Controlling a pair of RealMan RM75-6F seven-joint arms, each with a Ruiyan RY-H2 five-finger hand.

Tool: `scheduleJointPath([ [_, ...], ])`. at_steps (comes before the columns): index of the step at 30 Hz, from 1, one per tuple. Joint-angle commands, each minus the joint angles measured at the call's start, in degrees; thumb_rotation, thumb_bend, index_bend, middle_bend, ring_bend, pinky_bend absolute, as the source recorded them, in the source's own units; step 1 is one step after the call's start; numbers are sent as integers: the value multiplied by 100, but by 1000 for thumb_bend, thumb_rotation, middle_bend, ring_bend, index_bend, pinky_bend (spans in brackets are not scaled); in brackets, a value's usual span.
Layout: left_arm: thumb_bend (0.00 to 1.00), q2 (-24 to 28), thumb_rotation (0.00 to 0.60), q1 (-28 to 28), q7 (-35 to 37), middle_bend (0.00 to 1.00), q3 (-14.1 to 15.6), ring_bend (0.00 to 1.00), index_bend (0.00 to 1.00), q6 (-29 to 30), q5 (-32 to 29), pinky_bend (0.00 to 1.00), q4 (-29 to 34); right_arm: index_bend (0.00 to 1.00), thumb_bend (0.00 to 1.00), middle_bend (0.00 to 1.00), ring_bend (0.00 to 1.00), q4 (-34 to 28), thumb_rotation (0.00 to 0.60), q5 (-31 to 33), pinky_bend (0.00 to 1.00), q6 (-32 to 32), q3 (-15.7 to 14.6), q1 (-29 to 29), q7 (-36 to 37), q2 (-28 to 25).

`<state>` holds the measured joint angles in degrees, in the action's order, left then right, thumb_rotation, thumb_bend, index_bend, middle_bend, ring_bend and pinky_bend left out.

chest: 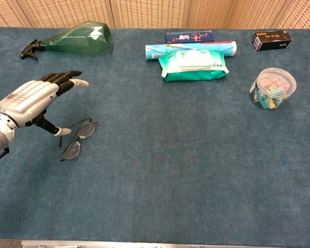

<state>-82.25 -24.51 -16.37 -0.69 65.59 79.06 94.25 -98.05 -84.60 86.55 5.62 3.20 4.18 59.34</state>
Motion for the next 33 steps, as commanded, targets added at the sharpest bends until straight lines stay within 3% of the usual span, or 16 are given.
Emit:
scheduleJointPath([
  [1,13,-31,560,18,44,0,30,0,125,-30,-20,0,-69,523,324,372,225,0,600,-5,282,5,1,-1,9,-1],
  [19,13,-244,555,124,387,0,207,0,125,-230,-77,0,-549,522,324,372,225,3,600,-13,282,15,-3,-7,-1,2],
  [33,13,-372,556,151,401,0,271,0,125,-300,-22,0,-585,523,324,372,225,-3,600,-25,282,40,1,-16,33,-5],
])
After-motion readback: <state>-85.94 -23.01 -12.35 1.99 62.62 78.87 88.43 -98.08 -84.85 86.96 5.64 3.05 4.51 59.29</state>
